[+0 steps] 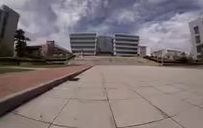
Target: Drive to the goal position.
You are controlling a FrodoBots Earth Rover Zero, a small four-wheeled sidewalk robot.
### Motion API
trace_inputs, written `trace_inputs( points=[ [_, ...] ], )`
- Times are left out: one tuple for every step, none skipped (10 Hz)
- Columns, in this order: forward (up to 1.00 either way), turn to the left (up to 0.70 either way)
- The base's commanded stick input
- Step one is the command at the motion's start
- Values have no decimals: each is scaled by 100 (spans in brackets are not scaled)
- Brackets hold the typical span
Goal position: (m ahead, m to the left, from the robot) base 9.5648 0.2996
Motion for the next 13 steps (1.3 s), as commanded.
trace_inputs(
  points=[
    [100,0],
    [100,0],
    [100,0],
    [100,0],
    [100,0],
    [100,0],
    [100,0],
    [100,0],
    [100,0],
    [100,0],
    [100,0],
    [100,0],
    [100,0]
  ],
)
